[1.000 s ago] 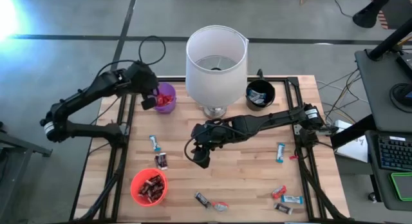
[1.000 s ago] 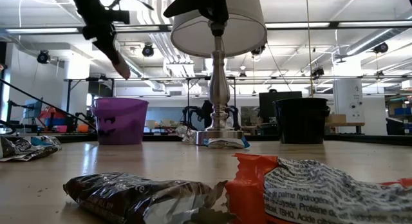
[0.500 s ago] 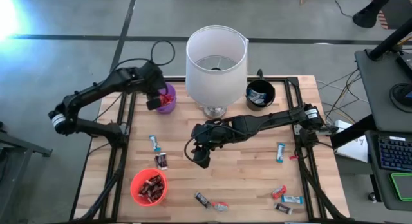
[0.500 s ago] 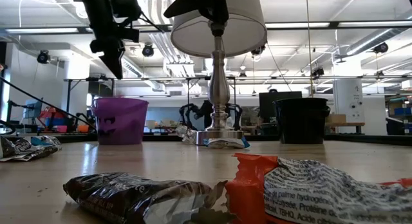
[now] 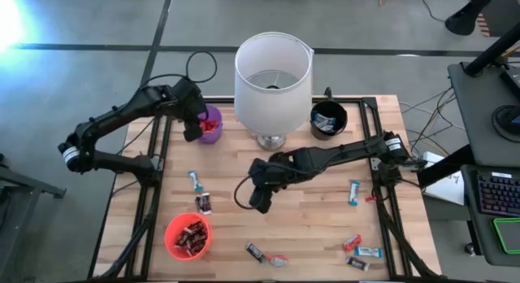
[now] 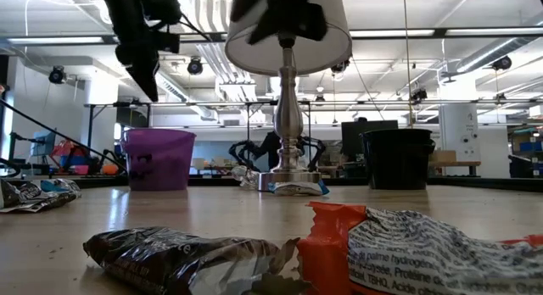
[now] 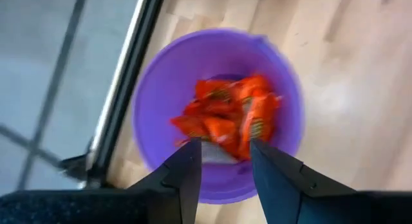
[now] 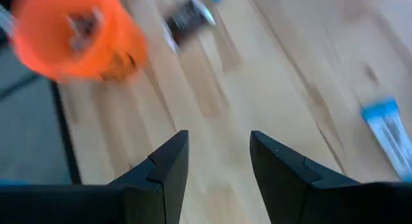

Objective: Sort candy
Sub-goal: Put the orange chocolate into the purple bucket

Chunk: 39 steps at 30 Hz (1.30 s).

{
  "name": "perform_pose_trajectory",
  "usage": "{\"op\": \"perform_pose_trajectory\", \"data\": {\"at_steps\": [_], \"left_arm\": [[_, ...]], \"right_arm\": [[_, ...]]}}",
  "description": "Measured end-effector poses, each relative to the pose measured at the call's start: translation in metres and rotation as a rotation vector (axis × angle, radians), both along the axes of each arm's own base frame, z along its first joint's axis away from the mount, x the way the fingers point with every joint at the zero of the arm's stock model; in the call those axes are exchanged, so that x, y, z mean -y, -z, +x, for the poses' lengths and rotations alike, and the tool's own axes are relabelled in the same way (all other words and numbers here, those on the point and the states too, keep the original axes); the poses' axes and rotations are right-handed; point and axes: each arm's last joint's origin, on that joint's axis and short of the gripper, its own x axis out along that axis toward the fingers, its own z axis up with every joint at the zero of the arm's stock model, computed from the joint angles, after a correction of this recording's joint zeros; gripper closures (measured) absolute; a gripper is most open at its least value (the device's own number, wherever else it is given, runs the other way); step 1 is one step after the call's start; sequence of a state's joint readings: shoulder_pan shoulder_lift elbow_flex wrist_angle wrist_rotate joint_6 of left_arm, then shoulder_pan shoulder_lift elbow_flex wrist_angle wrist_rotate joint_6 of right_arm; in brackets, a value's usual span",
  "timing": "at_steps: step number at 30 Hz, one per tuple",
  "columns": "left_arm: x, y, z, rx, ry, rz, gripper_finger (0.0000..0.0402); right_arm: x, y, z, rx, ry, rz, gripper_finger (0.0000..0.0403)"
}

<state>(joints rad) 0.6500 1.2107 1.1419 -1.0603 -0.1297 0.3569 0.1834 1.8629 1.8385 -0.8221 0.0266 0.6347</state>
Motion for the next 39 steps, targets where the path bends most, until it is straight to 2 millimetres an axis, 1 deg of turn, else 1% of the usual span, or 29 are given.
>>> {"op": "perform_pose_trajectory", "data": {"at_steps": [5, 9, 12, 18, 23, 29, 32, 34, 39], "left_arm": [[0.012, -0.01, -0.008, 0.125, 0.051, -0.09, 0.0285], [0.018, -0.016, -0.014, 0.173, 0.052, -0.119, 0.0285], [0.021, -0.019, -0.018, 0.179, 0.055, -0.113, 0.0285], [0.024, -0.022, -0.022, 0.181, 0.092, -0.087, 0.0285], [0.024, -0.022, -0.022, 0.177, 0.106, -0.081, 0.0285], [0.024, -0.022, -0.022, 0.17, 0.128, -0.073, 0.0285], [0.024, -0.022, -0.022, 0.17, 0.127, -0.073, 0.0285], [0.024, -0.022, -0.022, 0.17, 0.127, -0.073, 0.0285], [0.024, -0.022, -0.022, 0.174, 0.119, -0.077, 0.0285]], "right_arm": [[-0.005, 0.011, -0.018, -0.203, 0.055, 0.006, 0.0248], [-0.016, 0.02, -0.033, -0.346, 0.116, 0.015, 0.0248], [-0.03, 0.025, -0.043, -0.414, 0.146, 0.019, 0.0248], [-0.059, 0.036, -0.061, -0.51, 0.144, -0.004, 0.0248], [-0.079, 0.048, -0.082, -0.625, 0.22, -0.028, 0.0248], [-0.104, 0.067, -0.103, -0.738, 0.266, 0.034, 0.0248], [-0.117, 0.081, -0.115, -0.786, 0.279, 0.063, 0.0248], [-0.126, 0.089, -0.125, -0.815, 0.292, 0.053, 0.0248], [-0.144, 0.104, -0.149, -0.884, 0.446, 0.057, 0.0248]]}}
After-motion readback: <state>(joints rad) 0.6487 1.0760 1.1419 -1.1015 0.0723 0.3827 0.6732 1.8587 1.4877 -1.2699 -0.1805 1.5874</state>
